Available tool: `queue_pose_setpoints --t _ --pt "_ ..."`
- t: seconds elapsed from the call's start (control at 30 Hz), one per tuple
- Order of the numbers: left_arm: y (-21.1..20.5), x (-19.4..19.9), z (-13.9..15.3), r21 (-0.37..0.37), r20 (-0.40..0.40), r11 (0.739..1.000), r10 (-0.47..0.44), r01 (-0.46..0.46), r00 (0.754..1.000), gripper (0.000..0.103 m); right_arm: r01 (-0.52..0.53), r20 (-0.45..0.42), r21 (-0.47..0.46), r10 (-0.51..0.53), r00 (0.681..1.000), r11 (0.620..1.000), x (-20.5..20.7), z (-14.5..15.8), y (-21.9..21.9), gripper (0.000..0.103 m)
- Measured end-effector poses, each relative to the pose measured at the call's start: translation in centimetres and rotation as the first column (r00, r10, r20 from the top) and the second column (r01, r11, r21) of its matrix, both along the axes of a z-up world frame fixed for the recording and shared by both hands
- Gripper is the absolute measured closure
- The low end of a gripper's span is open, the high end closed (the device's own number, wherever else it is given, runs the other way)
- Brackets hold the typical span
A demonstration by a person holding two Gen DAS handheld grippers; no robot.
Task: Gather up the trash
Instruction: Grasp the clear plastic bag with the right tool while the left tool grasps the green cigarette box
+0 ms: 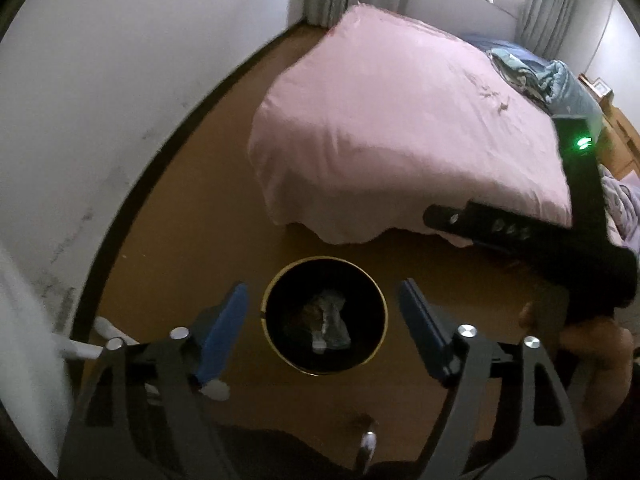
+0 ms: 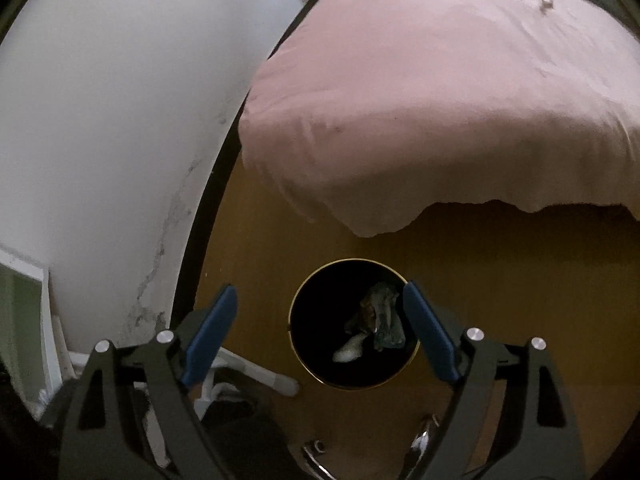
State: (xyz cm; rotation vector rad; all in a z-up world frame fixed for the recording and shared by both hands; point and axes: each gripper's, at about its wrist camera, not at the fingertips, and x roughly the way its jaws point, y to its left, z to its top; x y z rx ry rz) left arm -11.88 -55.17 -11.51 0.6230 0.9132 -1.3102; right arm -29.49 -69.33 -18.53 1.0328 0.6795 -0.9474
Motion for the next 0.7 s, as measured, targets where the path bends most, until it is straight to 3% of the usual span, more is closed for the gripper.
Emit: queue_pose_setpoints --t 0.1,0.23,0.3,0.4,0.5,0.53,0.57,0.6,0.63,0.7 --pt "2.7 0.4 3.1 -0.050 0.045 0.998 0.025 -0.023 0.999 0.011 -0.046 -0.017 -0.074 0.044 0.999 0.996 1.1 1.4 0.9 0.021" --pt "9.0 2.5 8.4 -0.141 0.056 0.986 0.103 -0.094 0.993 0.009 -0.145 -0.044 -0.220 0.139 0.989 0.965 3.6 4.7 3.6 0.019" --pt "12.9 4.2 10.2 -0.175 0.060 0.972 0.167 -0.154 0.984 0.007 -0.228 -0.061 -0.278 0.219 0.974 0.933 5.5 6.3 5.7 0.019" --pt "20.0 7.9 11.9 -0.200 0.097 0.934 0.320 -0.297 0.942 0.007 -0.395 -0.086 -0.340 0.391 0.917 0.853 9.8 9.0 10.7 0.018" --pt "28.2 12.0 12.6 -0.205 0.137 0.858 0.501 -0.470 0.854 0.007 -0.541 -0.088 -0.369 0.551 0.830 0.756 14.0 11.0 15.6 0.018" --pt "32.0 13.9 12.5 -0.200 0.147 0.814 0.575 -0.545 0.805 0.007 -0.604 -0.092 -0.379 0.620 0.779 0.701 16.0 11.8 17.9 0.018" --pt "34.1 14.8 12.3 -0.196 0.150 0.788 0.613 -0.584 0.776 0.007 -0.648 -0.098 -0.386 0.670 0.736 0.656 17.6 12.3 19.8 0.018" --pt "37.4 16.3 11.9 -0.182 0.152 0.742 0.669 -0.645 0.727 0.007 -0.710 -0.108 -0.393 0.738 0.667 0.584 20.1 13.1 22.7 0.018" --pt "39.4 17.1 11.6 -0.172 0.151 0.713 0.701 -0.680 0.697 0.007 -0.746 -0.109 -0.395 0.780 0.617 0.536 21.7 13.5 24.5 0.018" --pt "45.1 19.0 10.8 -0.147 0.135 0.620 0.785 -0.771 0.605 0.007 -0.813 -0.117 -0.400 0.856 0.503 0.423 25.4 14.5 28.6 0.018"
